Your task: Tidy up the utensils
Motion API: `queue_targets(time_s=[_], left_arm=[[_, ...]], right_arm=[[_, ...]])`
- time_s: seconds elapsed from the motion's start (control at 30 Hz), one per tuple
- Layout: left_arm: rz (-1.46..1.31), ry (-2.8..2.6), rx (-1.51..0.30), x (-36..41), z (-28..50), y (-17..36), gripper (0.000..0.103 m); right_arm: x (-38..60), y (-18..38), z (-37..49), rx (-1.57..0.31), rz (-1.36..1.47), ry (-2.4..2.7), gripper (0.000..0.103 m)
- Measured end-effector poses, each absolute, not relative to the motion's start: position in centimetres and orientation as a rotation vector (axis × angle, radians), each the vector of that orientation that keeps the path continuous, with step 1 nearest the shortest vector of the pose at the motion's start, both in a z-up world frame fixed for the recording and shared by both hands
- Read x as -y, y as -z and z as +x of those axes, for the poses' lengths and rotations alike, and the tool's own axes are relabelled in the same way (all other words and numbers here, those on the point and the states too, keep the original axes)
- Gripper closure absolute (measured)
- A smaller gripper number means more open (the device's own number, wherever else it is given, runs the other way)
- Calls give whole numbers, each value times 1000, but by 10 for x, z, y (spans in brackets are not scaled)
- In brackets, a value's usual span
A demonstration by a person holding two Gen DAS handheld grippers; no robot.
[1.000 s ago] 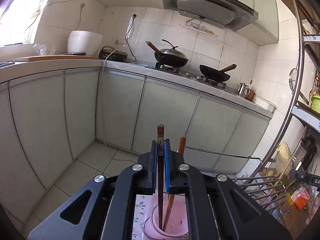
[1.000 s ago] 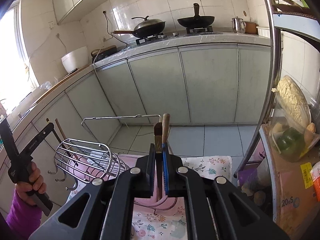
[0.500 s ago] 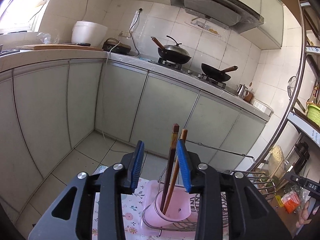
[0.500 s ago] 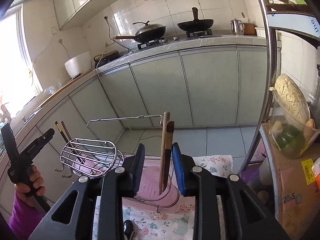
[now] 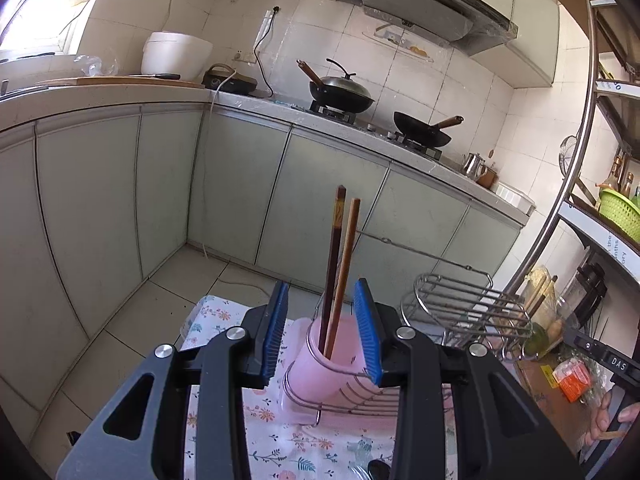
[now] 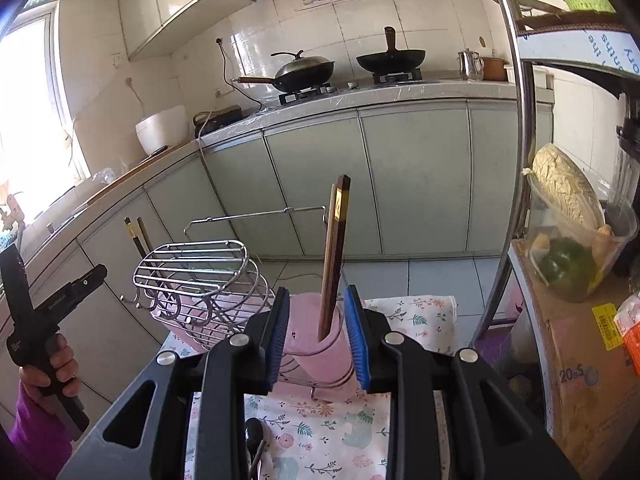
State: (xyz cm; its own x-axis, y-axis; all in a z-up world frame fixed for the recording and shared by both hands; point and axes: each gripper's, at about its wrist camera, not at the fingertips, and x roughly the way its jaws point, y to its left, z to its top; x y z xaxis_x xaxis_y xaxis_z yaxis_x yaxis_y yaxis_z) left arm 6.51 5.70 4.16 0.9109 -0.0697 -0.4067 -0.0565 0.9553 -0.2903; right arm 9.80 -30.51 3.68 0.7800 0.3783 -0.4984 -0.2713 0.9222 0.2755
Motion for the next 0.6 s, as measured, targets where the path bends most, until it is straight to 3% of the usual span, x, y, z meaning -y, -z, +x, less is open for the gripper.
queue_targets(time_s=[0.6], left_arm=[[-274,199,-941,12,66,87,69]], right_arm=[[275,79,79,-873,301,-496,76]])
